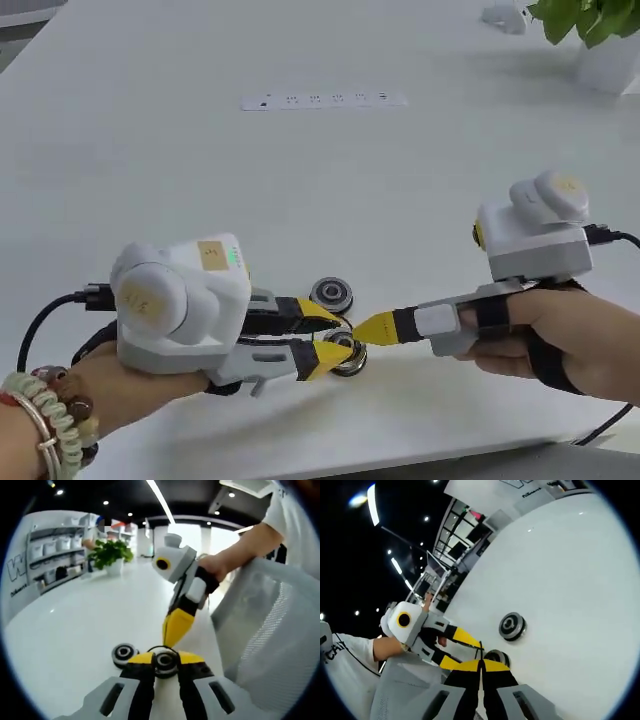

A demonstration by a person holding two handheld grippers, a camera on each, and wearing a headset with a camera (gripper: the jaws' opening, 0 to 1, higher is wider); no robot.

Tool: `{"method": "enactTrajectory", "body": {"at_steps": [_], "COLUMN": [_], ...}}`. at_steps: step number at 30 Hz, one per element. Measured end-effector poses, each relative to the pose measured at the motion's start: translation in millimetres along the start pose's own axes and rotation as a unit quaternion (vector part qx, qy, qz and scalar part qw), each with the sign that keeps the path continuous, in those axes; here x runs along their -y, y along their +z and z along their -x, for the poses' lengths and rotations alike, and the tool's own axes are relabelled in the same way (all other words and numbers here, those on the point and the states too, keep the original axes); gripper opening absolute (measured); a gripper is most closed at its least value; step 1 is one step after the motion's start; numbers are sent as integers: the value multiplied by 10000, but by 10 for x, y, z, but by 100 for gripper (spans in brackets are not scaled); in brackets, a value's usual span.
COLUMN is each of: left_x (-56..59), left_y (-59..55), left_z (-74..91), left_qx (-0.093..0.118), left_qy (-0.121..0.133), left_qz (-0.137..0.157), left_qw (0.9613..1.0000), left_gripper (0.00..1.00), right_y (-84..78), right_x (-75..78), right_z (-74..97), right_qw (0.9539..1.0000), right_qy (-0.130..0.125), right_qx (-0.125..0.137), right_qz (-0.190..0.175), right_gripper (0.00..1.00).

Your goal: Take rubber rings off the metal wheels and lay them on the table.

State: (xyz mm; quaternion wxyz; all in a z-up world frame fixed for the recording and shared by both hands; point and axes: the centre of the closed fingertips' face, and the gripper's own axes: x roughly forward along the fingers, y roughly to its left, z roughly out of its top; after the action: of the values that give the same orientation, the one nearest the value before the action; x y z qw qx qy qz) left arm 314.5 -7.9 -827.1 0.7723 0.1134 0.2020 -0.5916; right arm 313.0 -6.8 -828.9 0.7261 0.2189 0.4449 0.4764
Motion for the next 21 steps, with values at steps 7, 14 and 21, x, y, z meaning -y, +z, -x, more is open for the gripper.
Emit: {"method": "enactTrajectory", "body": {"at_steps": [7,14,21], "left_x": [44,48,-22], "left_y": [61,137,291], "left_z": [128,222,304], "left_qx": [13,21,128], "left_qy": [-91,-98,-7], "left_qz": [-11,-16,-127], "left_qw": [10000,9999,9998], "left_gripper": [31,40,53], "right_y": [100,182,272], "right_x": [-44,-24,-50], "right_z": [79,185,255], "right_qw": [9997,9990,9979], "right_qy": [-28,-90,-97], "right_qx": [198,422,626], "right_qz": [103,83,112], "right_gripper": [0,0,0]}}
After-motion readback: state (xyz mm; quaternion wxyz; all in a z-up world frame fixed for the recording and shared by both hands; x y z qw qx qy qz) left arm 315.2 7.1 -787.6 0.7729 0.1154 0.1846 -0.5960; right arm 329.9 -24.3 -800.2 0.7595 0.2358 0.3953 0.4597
